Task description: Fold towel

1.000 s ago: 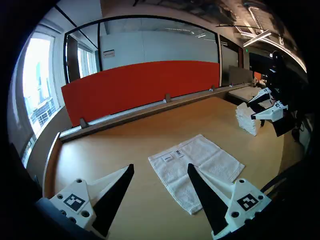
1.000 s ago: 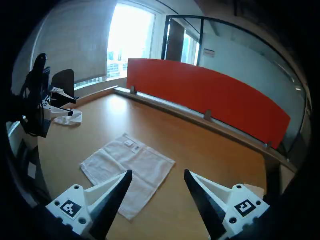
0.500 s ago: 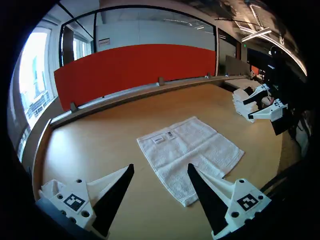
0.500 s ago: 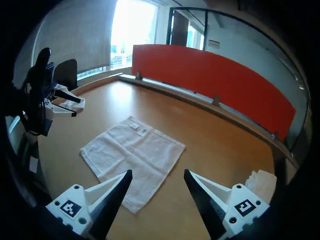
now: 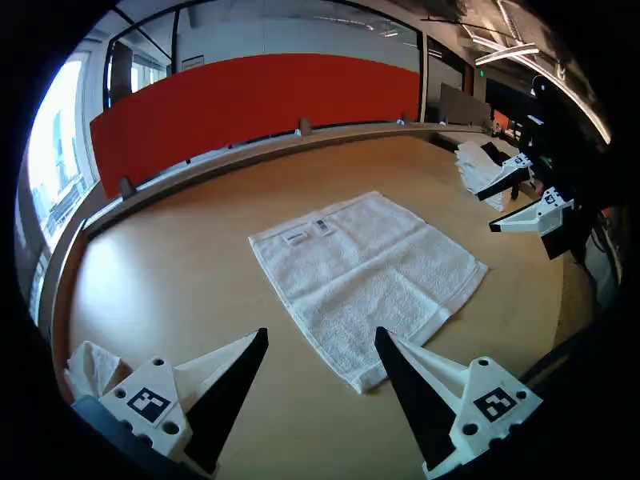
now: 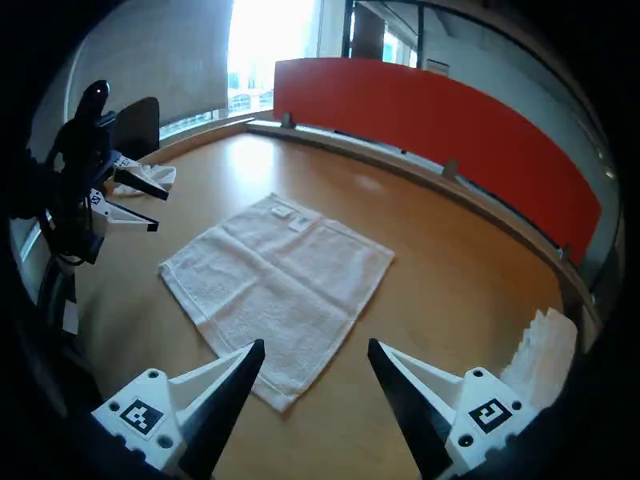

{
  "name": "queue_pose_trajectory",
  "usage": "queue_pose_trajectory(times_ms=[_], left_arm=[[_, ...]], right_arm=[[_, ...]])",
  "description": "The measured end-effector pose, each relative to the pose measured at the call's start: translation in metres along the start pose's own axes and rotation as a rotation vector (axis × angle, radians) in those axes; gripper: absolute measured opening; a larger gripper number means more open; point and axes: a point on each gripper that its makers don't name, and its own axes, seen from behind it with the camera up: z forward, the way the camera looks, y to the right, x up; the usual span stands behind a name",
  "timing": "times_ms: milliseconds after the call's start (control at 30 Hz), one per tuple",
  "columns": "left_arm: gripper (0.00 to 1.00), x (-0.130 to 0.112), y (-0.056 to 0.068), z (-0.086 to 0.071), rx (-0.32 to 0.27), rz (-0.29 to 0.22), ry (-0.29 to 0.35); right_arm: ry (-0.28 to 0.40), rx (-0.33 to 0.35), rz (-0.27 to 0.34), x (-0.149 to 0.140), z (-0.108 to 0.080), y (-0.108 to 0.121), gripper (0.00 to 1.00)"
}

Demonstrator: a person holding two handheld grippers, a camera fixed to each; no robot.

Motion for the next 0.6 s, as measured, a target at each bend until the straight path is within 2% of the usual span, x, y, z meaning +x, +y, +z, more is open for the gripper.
queue_pose_trajectory(times_ms=[400,600], left_arm=[[1.0,-0.03,0.007,0.017,-0.027,0.011,-0.064],[1.0,-0.04,0.015,0.024,-0.047,0.011,-0.088]], right_arm=[[-0.06,0.017,0.011,-0.037,0.012,-0.009,1.0],[-0.089,0.024,0.013,-0.051,0.016,-0.011,1.0]])
